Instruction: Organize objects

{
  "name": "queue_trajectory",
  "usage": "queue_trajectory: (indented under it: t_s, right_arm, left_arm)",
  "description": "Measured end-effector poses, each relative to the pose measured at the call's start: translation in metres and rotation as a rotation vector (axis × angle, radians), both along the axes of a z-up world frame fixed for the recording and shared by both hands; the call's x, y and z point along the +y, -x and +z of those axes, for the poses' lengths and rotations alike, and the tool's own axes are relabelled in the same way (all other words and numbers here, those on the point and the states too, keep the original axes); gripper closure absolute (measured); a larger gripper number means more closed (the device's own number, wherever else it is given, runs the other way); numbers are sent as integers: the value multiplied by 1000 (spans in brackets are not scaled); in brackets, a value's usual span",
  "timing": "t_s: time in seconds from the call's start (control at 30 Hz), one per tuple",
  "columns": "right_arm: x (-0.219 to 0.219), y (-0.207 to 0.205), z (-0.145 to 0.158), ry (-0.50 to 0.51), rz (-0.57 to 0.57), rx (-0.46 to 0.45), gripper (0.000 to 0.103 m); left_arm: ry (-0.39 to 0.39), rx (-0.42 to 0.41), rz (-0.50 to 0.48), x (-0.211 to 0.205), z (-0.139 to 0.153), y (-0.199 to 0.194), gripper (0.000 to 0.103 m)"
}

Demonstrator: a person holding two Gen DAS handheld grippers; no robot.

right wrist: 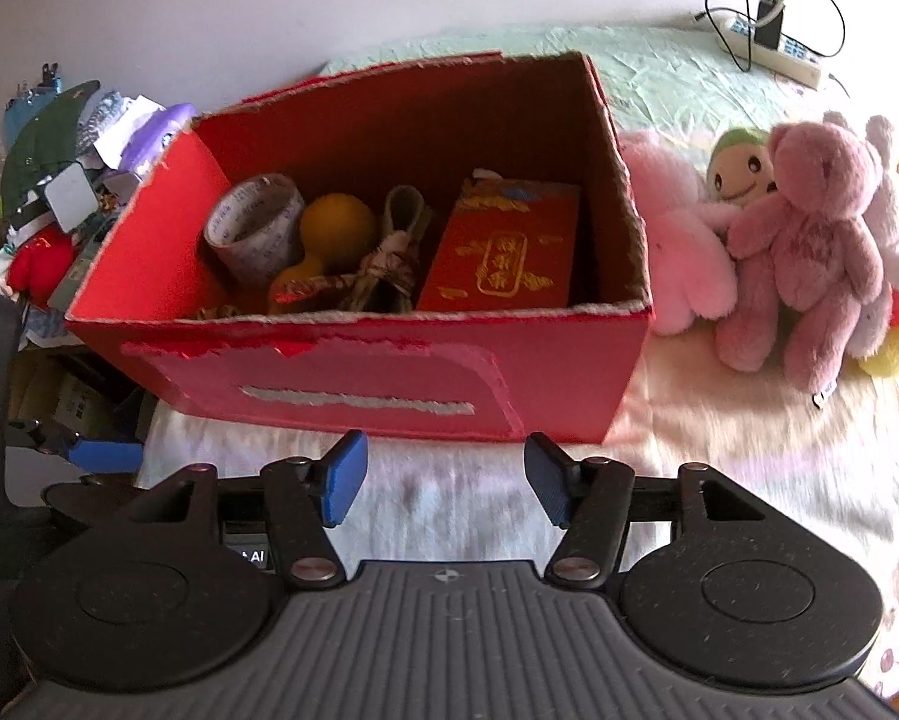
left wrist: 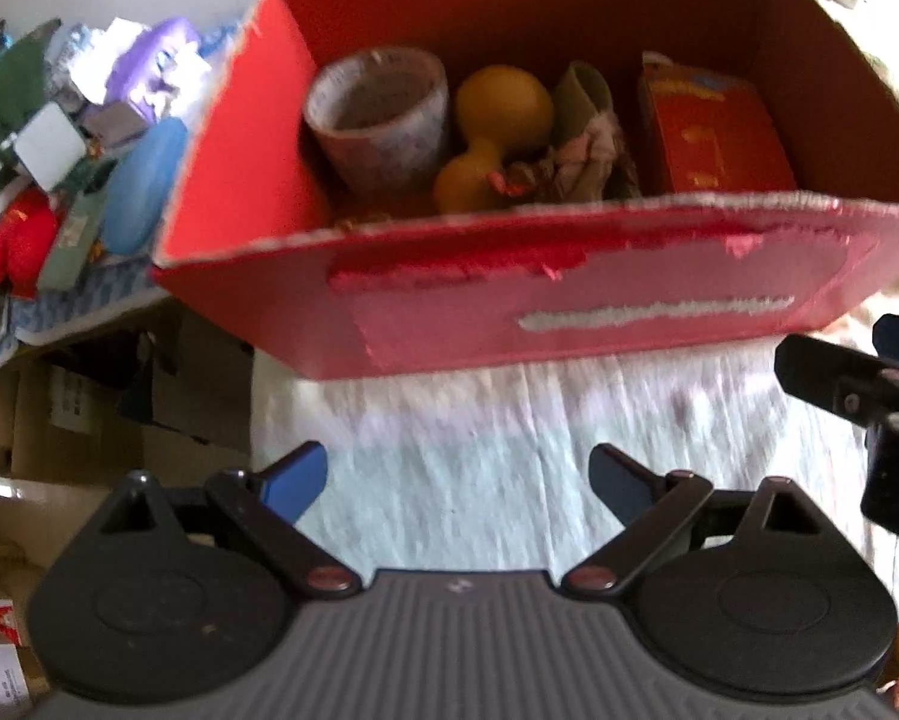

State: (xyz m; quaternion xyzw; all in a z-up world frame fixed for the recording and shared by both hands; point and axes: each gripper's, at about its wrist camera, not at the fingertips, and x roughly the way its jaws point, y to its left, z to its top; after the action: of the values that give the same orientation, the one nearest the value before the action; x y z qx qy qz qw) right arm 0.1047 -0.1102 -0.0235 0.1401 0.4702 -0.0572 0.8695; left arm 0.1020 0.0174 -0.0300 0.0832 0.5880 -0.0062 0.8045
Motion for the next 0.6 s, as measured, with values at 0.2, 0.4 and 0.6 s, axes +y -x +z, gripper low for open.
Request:
queue_trajectory:
  t_s: [0.2,0.4,0.6]
  right_arm:
    - [-3,2,-3,-14,-11,6,42]
    - [-5,3,6,-15,-11,-14,42]
    - [-11,-1,21,-21,-22,-35,42]
  left_arm:
    - [4,20,-2,-2,-4,1,9]
    - [18,-2,-16,-6,7,0,9]
    - [39,-43,-36,-11,25,-4,9]
